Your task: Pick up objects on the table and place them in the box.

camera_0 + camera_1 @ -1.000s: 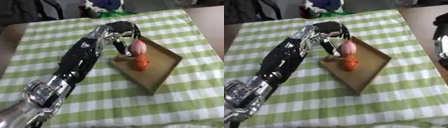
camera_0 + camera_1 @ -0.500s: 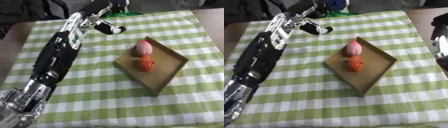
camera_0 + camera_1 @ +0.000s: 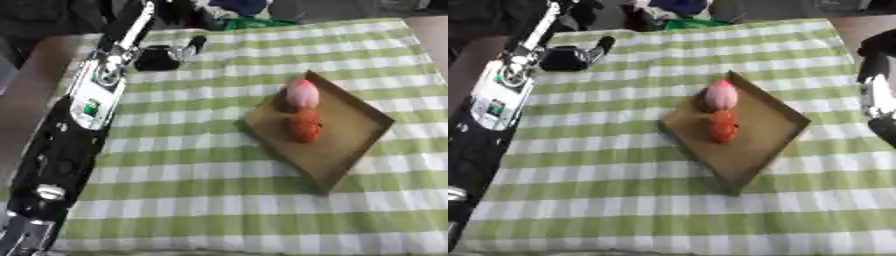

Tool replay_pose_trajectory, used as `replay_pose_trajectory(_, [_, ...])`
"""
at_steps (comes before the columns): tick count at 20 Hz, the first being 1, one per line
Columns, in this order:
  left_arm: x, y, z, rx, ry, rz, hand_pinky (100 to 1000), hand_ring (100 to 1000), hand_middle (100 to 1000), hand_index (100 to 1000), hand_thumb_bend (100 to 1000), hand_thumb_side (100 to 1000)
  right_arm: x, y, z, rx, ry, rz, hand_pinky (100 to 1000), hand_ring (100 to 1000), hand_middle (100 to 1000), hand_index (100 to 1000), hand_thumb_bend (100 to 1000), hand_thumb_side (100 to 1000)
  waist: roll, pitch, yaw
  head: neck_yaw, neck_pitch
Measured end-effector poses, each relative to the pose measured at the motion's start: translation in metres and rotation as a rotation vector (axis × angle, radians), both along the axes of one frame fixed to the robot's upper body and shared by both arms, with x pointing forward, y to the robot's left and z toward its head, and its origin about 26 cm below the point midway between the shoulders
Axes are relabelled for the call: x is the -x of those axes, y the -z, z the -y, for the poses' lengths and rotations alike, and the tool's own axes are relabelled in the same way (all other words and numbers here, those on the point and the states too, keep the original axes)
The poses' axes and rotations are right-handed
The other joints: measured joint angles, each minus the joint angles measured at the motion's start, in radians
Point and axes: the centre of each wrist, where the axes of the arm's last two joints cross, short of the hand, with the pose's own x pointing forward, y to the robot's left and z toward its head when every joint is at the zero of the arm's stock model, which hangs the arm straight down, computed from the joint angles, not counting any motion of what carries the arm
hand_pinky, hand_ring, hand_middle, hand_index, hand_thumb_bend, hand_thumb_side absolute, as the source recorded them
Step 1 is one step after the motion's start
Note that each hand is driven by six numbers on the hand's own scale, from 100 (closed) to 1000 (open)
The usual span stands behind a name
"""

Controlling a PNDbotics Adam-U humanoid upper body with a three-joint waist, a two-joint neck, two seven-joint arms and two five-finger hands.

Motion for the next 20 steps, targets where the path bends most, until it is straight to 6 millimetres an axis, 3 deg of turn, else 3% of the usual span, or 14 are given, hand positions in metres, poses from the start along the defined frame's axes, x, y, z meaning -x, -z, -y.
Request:
replay_pose_trajectory(7, [0.015,0.012,-0.003,0.152,-0.022,0.006,590,567,518,740,347,305,-0.001,0.003,0.000,0.008,0.006,-0.007,816,679,626,926,100,451,0.003,0.014,0.004,0.006,0.000])
replay_pose_trajectory(20, [0.018,0.021,0.000,0.204,-0.022,-0.015,571,556,512,740,349,302,-0.001,0.003,0.000,0.013,0.010,-0.008,816,678,625,911,100,452,0.010,0.020,-0.007,0.005,0.000])
